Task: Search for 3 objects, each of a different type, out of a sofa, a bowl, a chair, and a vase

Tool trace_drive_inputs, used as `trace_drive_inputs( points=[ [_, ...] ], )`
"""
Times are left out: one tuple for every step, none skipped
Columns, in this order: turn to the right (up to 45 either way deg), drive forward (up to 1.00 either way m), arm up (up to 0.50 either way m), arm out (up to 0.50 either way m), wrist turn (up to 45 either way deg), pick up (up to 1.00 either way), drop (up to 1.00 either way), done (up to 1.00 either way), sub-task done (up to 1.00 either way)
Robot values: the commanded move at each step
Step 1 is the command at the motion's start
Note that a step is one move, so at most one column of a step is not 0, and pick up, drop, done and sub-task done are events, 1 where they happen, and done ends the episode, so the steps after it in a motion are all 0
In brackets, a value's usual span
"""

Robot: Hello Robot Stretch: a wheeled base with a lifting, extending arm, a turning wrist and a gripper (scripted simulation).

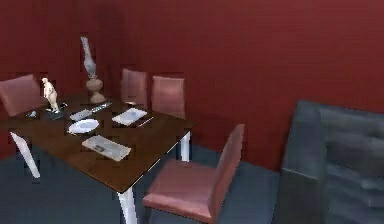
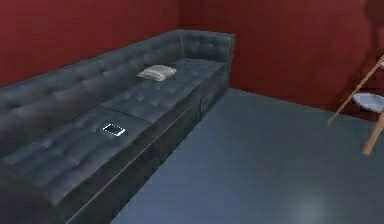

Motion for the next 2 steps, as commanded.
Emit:
trace_drive_inputs(
  points=[
    [33.0,0.00,0.00,0.00,0.0,0.00,0.00,0.00,0.00],
    [0.0,0.05,0.00,0.00,0.0,0.00,0.00,0.00,0.00]
  ],
)
